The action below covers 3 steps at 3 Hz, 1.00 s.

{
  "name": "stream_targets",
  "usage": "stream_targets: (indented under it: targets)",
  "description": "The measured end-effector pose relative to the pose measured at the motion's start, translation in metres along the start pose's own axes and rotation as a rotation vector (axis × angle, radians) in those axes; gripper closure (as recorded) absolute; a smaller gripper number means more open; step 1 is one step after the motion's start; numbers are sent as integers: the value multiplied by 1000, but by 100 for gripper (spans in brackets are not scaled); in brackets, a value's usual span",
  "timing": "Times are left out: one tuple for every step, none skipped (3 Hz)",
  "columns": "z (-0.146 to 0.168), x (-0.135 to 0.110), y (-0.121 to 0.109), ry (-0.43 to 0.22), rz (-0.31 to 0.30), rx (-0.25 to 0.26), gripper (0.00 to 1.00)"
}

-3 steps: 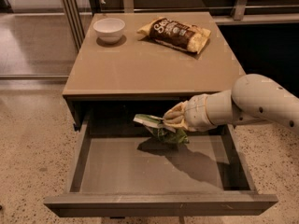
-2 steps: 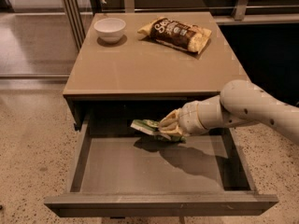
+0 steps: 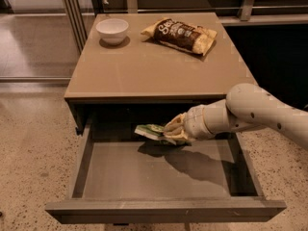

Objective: Place green jalapeno chip bag into top drawer

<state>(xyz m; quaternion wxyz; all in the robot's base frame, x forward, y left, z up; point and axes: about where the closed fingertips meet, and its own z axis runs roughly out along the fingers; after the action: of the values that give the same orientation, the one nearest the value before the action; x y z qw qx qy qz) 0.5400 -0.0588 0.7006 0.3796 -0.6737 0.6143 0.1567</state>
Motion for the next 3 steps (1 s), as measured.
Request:
stream_targets:
  targets:
    - [0, 0, 0, 0, 0, 0, 59]
    - [0, 0, 0, 0, 0, 0, 36]
    - [0, 0, 0, 0, 0, 0, 13]
